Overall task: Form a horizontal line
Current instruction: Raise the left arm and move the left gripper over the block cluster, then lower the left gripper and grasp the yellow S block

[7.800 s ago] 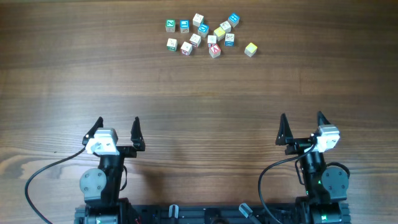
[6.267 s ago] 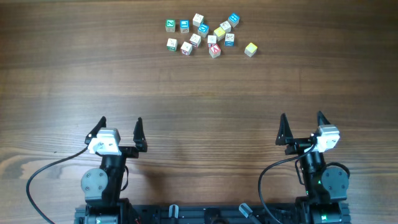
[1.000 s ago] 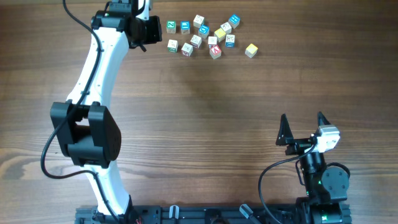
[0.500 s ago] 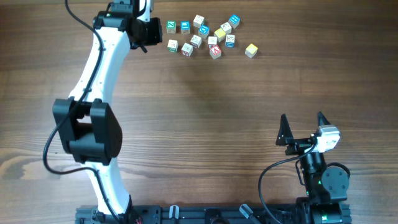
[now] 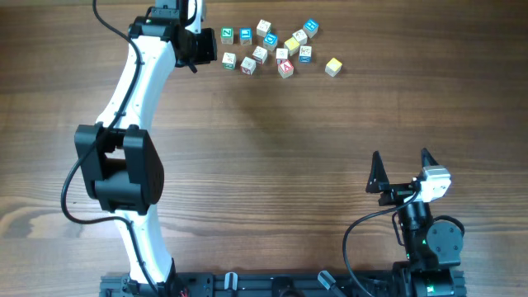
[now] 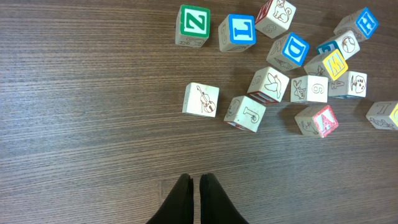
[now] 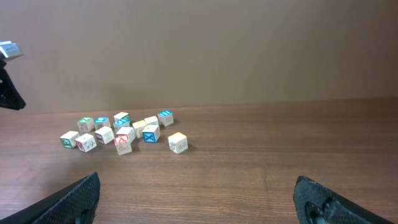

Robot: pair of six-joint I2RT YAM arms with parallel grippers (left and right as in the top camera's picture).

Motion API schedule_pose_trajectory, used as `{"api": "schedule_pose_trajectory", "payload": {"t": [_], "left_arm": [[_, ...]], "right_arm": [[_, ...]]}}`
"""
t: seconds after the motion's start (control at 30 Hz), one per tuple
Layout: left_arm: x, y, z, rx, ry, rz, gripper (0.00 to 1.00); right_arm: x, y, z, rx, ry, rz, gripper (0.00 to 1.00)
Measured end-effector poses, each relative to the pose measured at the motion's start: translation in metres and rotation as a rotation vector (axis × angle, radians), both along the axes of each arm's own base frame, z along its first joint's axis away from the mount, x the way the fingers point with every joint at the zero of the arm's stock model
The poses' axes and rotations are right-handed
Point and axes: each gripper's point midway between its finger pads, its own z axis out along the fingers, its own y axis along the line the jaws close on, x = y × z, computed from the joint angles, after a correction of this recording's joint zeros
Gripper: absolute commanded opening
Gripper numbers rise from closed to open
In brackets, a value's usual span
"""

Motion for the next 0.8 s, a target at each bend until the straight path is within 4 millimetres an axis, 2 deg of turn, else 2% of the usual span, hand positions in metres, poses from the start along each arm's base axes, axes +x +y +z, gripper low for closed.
{"api": "schedule_pose_trajectory", "payload": {"t": [0.17, 0.27, 0.33, 0.4, 0.47, 0.53, 0.8], "left_arm": [[0.0000, 0.0001, 0.0000, 0.000, 0.000, 0.000, 0.09], [0.0000, 0.0001, 0.0000, 0.000, 0.000, 0.000, 0.15], [0.0000, 0.0001, 0.0000, 0.001, 0.000, 0.000, 0.37], [0.0000, 0.0001, 0.0000, 0.000, 0.000, 0.001, 0.78], [0.0001, 0.0006, -0.0001, 0.003, 0.000, 0.003, 0.96], [0.0002, 0.0007, -0.0001, 0.004, -0.001, 0.002, 1.00], [0.0052, 0.0001, 0.0028, 0.001, -0.024, 0.002, 1.00]], "right_arm": [[0.0000, 0.0000, 0.0002, 0.000, 0.000, 0.000, 1.00], [0.0000, 0.0000, 0.0000, 0.000, 0.000, 0.000, 1.00], [0.0000, 0.0000, 0.0000, 0.000, 0.000, 0.000, 1.00], [0.0000, 0.0000, 0.0002, 0.000, 0.000, 0.000, 1.00], [0.0000, 0.0000, 0.0002, 0.000, 0.000, 0.000, 1.00], [0.0000, 0.0000, 0.0002, 0.000, 0.000, 0.000, 1.00], [0.0000, 0.0000, 0.0000, 0.000, 0.000, 0.000, 1.00]]}}
